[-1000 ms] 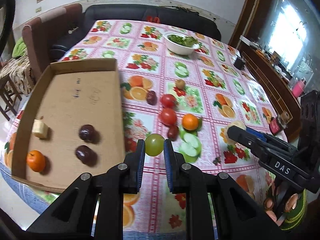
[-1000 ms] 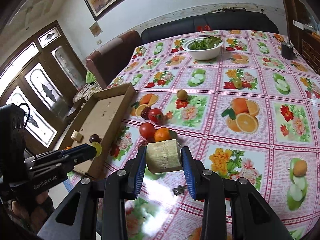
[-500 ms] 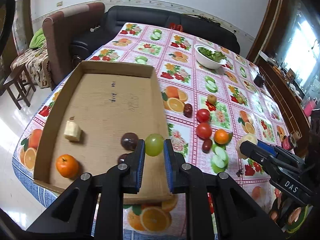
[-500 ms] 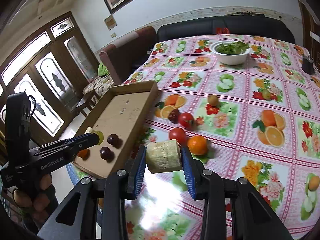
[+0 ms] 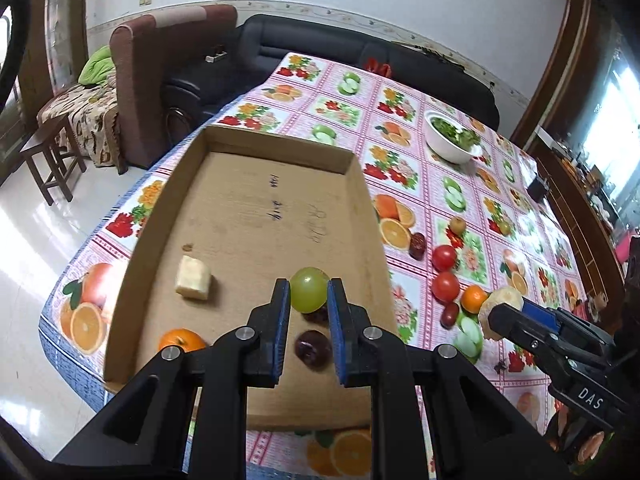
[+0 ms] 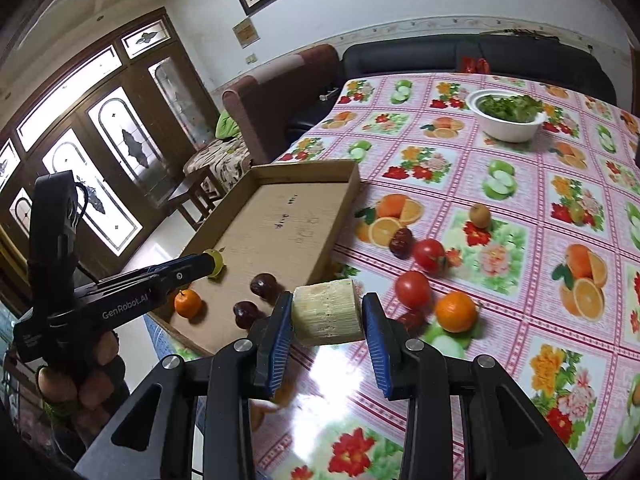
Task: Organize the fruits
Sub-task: 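Carry the grape with the left tool while the right tool carries the cube into the box, then open the left tool to drop the grape while the right tool releases the cube in the box, then withdraw both open tools from the box toward the remaining fruits, then grasp a mandarin with the left tool while the right tool grasps a brown kiwi, then carry the mandarin with the left tool while the right tool carries the kiwi into the box, then open the left tool to drop the mandarin while the right tool releases the kiwi in the box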
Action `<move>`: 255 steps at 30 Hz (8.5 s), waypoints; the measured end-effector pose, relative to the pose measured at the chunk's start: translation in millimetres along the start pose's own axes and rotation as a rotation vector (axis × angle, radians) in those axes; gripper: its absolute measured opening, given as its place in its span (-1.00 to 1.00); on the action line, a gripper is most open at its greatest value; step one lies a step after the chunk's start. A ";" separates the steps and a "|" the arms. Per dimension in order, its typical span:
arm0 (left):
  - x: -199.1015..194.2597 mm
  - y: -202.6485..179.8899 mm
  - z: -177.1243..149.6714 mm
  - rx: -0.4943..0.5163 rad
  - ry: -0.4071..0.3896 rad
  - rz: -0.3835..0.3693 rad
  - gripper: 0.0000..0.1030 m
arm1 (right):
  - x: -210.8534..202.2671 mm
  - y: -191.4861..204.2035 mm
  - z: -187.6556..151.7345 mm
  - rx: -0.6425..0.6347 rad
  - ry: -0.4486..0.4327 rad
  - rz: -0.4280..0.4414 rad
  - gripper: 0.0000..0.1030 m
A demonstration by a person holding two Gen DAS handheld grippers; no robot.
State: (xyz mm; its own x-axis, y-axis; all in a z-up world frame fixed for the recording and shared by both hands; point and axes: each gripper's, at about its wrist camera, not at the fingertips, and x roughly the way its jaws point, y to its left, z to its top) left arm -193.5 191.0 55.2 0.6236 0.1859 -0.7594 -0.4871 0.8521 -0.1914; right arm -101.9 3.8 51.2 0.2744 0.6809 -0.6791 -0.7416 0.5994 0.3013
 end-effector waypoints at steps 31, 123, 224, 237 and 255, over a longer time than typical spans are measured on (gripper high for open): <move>79.7 39.9 42.4 -0.077 0.101 0.132 -0.68 | 134.9 53.6 45.5 -0.121 0.147 0.038 -0.32; 96.7 -182.1 -33.6 0.145 0.314 -0.152 -0.11 | -126.9 -217.6 -113.2 0.405 -0.066 -0.412 -0.02; 42.4 41.5 53.5 -0.117 0.044 0.232 -0.42 | 58.6 23.3 56.3 -0.040 0.027 0.063 -0.47; 109.0 66.1 64.4 -0.150 0.183 0.295 -0.42 | 157.9 41.9 77.0 -0.078 0.151 0.041 -0.47; 108.0 63.2 61.7 -0.147 0.231 0.299 -0.39 | 190.8 48.4 66.6 -0.148 0.216 0.003 -0.19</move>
State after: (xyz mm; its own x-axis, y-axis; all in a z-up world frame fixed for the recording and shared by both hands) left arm -119.2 295.1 -0.5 0.2956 0.2862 -0.9114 -0.7189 0.6949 -0.0150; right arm -44.7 190.7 -19.2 0.1462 0.5673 -0.8104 -0.8282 0.5183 0.2134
